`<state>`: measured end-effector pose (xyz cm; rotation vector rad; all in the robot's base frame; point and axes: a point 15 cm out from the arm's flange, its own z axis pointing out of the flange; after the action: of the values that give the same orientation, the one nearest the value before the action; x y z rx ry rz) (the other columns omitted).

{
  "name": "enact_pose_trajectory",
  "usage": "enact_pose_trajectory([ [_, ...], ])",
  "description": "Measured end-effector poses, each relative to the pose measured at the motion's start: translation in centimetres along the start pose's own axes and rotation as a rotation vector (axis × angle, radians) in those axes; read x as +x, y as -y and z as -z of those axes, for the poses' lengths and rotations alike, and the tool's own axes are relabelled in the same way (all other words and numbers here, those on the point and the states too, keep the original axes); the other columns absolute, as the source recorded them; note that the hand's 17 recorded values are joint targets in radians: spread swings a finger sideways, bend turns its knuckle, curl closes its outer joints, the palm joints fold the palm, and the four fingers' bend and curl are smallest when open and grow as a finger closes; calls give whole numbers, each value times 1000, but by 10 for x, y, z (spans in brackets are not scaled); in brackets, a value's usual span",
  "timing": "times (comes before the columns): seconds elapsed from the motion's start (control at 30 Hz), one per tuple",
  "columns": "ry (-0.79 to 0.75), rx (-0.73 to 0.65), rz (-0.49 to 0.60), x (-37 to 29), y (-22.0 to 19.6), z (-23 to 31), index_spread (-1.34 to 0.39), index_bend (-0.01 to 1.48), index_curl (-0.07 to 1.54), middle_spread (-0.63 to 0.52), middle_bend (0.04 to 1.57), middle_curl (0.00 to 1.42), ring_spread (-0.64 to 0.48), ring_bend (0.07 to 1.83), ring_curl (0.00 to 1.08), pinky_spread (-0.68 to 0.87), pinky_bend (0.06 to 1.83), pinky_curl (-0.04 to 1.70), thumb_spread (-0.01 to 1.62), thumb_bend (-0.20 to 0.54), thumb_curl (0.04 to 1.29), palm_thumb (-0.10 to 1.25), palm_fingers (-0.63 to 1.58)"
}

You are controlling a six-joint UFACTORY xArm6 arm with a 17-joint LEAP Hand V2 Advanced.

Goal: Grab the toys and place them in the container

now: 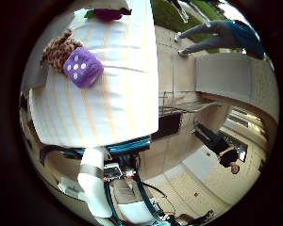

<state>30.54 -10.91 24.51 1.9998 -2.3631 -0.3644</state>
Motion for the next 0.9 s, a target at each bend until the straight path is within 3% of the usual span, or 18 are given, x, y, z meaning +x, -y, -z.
enact_pose_trajectory([
  [0.23, -16, -63, -9, 1, 6, -39, -89, 157, 262, 56, 195, 329, 291, 381, 344, 423, 465, 264, 1182, -33, 365, 612, 232],
  [0.5, -99, -173, -6, 4, 3, -86, -59, 178, 274, 11, 243, 366, 291, 485, 363, 439, 470, 238, 1160, -28, 354, 594, 465],
  [0.57, -104, -180, -1, 3, 3, -87, -90, 153, 263, -18, 292, 383, 275, 571, 380, 447, 507, 233, 1154, -21, 357, 607, 640],
  [0.6, -104, -180, -1, 3, 3, -87, -118, 117, 250, -34, 346, 404, 254, 640, 400, 447, 571, 250, 1150, -13, 361, 627, 791],
  [0.63, -103, -179, 1, 3, 3, -85, -118, 117, 250, -34, 346, 404, 254, 640, 400, 447, 571, 250, 1150, -13, 361, 627, 791],
  [0.67, -104, -177, 3, 2, 3, -84, -165, 24, 177, -55, 469, 441, 216, 804, 415, 448, 725, 263, 1146, 13, 379, 696, 1127],
  [0.73, -105, -168, 5, 2, 5, -81, -231, 82, 157, -93, 645, 542, 153, 1032, 534, 436, 837, 350, 1135, 28, 406, 782, 1118],
  [0.9, -97, -123, -1, -1, 7, -67, -377, 224, 110, -151, 890, 699, 44, 1195, 665, 372, 1159, 513, 1111, 42, 461, 917, 1165],
])
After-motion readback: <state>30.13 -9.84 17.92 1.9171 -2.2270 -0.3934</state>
